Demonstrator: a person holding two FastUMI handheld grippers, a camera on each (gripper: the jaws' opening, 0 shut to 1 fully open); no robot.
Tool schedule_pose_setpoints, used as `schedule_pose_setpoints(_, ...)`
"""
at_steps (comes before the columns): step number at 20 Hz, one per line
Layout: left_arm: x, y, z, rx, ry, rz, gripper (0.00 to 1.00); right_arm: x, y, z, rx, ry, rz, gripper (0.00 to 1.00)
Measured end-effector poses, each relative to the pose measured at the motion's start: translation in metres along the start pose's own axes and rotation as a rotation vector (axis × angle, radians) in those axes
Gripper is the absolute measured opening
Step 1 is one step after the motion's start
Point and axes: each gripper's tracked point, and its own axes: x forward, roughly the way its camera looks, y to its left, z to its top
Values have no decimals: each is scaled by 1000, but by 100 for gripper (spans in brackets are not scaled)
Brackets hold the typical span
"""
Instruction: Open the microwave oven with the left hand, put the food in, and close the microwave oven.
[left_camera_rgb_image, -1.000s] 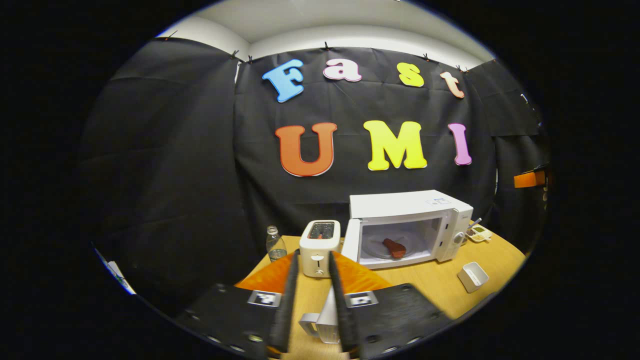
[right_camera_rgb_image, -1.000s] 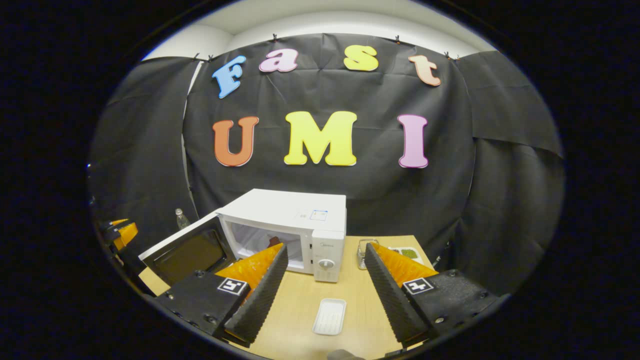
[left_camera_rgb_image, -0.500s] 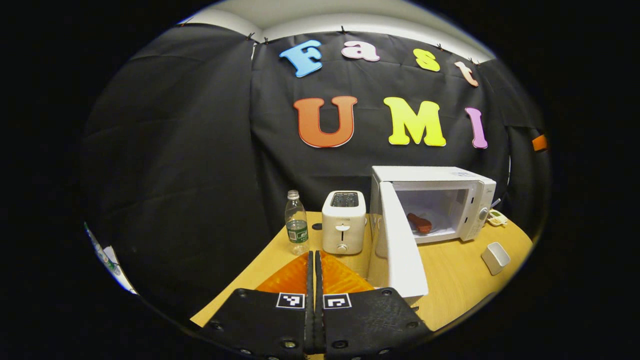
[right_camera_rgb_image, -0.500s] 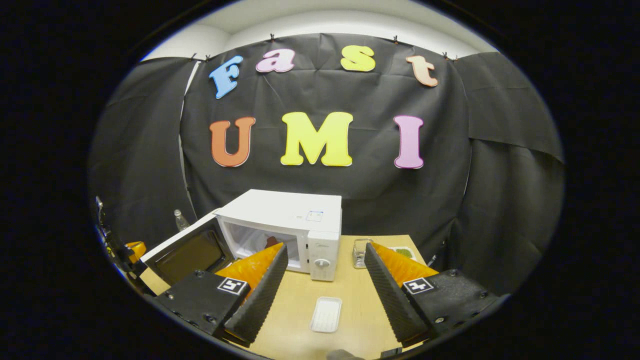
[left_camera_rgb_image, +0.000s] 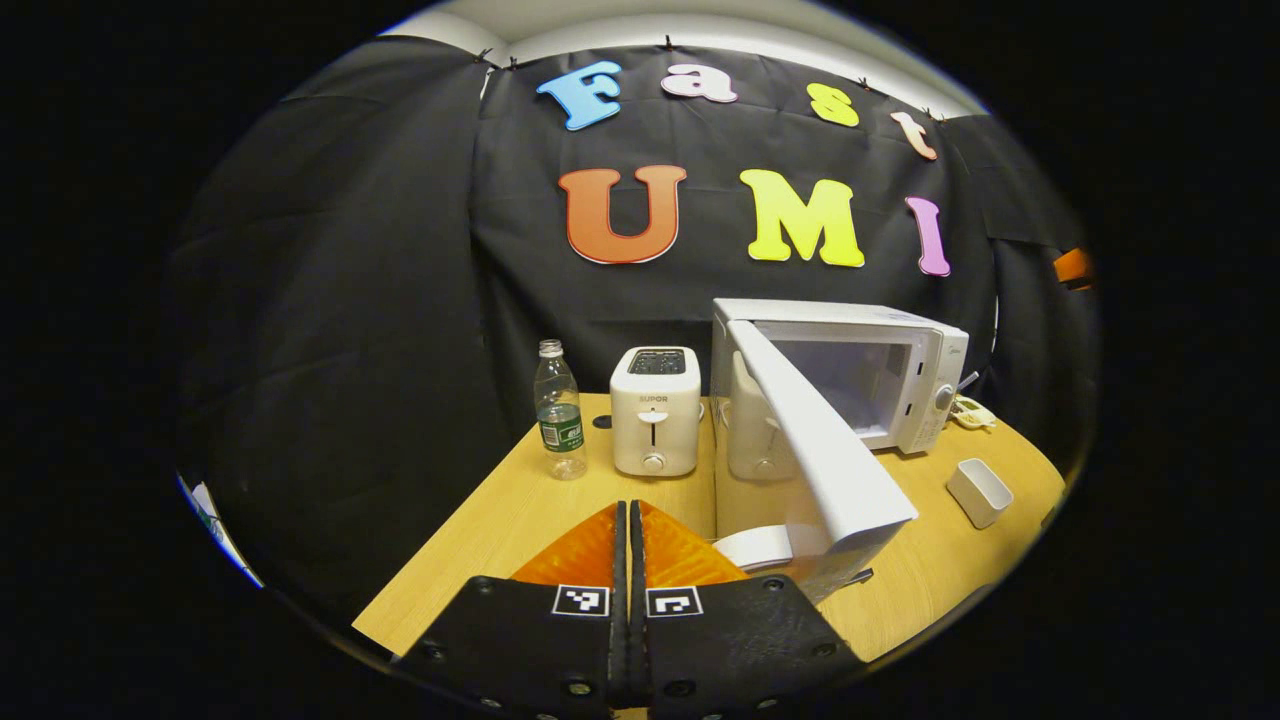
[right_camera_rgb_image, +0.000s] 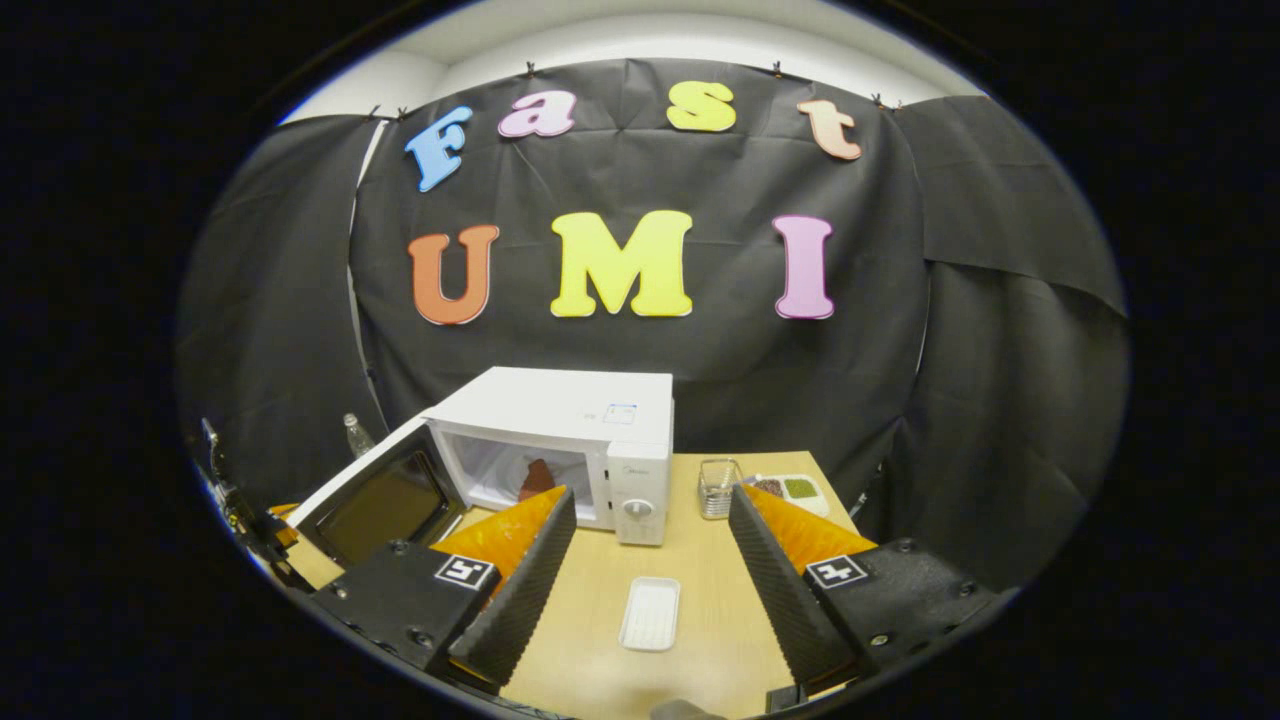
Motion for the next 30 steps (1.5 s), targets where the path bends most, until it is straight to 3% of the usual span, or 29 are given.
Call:
schedule_pose_setpoints(9, -1, -91, -17, -21, 16, -137, 0, -6, -17, -4, 24, 11, -9, 92)
schedule_pose_setpoints(22, 29, -234, -5, 55, 18, -403, 0, -5, -56, -14, 48, 41, -44, 92)
schedule_pose_setpoints(30, 62, -289, 2, 77, 23, -468, 0, 3, -92, -11, 53, 53, -77, 92)
